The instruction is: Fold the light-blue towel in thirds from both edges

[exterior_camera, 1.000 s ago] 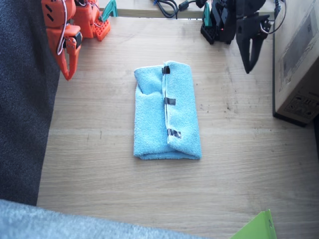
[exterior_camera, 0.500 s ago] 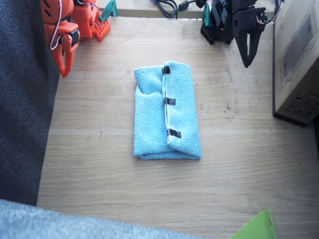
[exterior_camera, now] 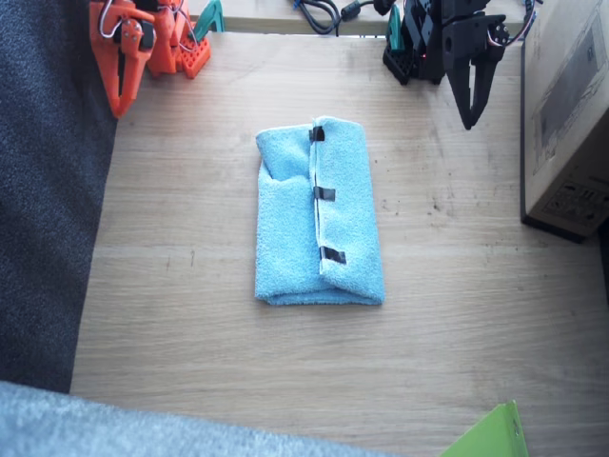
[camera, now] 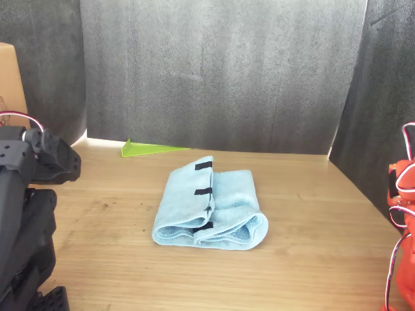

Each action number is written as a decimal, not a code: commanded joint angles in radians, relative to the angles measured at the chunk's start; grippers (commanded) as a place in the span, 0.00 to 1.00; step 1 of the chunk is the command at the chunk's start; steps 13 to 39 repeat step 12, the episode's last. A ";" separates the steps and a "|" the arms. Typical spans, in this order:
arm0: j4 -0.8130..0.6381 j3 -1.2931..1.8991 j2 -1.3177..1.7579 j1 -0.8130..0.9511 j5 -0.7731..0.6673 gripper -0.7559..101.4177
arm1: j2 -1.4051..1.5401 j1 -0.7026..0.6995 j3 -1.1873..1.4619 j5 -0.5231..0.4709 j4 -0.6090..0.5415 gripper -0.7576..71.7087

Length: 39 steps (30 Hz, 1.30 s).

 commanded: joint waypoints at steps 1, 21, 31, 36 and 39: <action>0.014 -0.005 0.006 0.017 0.009 0.00 | 0.002 0.015 0.005 -0.008 0.012 0.01; 0.015 -0.005 0.006 0.009 0.005 0.00 | 0.002 0.040 0.006 0.021 0.003 0.01; 0.015 -0.005 0.006 0.009 0.005 0.00 | 0.002 0.040 0.006 0.021 0.003 0.01; 0.015 -0.005 0.006 0.009 0.005 0.00 | 0.002 0.040 0.006 0.021 0.003 0.01; 0.015 -0.005 0.006 0.009 0.005 0.00 | 0.002 0.040 0.006 0.021 0.003 0.01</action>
